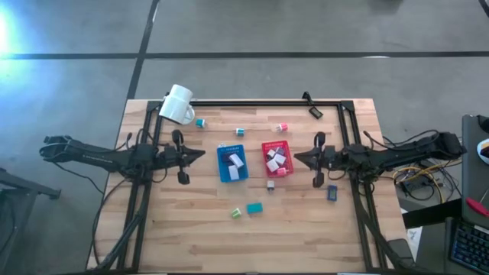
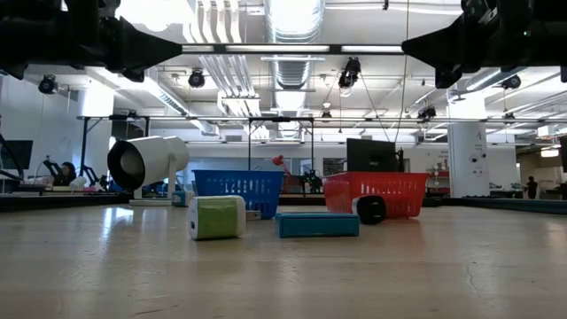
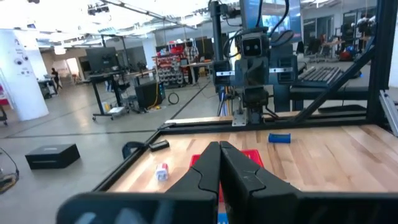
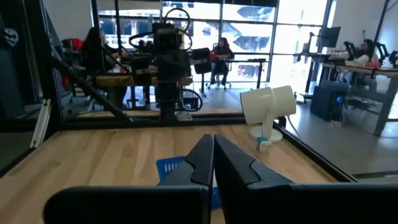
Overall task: Pick & Place Office items
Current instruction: Put the black digital clock into the blue bin
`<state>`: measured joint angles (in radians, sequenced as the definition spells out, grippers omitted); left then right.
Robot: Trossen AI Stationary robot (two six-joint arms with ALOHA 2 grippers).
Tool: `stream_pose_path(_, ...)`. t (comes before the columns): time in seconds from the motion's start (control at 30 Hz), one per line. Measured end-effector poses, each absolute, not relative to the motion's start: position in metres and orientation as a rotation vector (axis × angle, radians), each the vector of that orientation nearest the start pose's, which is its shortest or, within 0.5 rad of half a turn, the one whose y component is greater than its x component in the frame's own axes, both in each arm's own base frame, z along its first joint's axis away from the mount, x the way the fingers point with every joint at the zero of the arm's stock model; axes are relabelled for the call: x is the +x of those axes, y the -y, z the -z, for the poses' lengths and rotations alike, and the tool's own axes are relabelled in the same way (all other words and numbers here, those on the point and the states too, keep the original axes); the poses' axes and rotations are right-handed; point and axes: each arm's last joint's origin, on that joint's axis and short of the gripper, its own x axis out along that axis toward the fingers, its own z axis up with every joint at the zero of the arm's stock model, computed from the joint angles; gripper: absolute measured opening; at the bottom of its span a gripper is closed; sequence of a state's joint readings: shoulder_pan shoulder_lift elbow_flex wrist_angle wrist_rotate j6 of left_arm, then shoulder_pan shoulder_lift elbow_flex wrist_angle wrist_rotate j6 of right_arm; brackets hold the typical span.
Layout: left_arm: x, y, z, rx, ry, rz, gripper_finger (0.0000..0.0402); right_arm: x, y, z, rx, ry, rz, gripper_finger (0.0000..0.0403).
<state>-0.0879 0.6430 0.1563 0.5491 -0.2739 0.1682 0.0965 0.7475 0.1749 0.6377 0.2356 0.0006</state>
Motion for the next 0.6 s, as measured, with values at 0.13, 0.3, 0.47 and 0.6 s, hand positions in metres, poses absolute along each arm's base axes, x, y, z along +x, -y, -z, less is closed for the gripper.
stream_pose_path(0.13,0.1492,0.0052,-0.2075,0.129,0.049,-0.192,0.0012,0.1605,-0.0057,-0.2068,0.011,0.064,0.16,0.0008)
stream_pose_path(0.3,0.1492,0.0052,-0.2077,0.125,0.05,-0.193,0.0012,0.162,-0.005,-0.2045,0.021,0.046,0.166,0.0008)
stream_pose_path(0.47,0.1492,0.0051,-0.2077,0.129,0.05,-0.194,0.0012,0.1636,-0.0033,-0.2021,0.043,0.033,0.226,0.0008)
stream_pose_path(0.6,0.1492,0.0051,-0.2074,0.13,0.047,-0.193,0.0012,0.165,-0.002,-0.1997,0.049,0.018,0.248,0.0008)
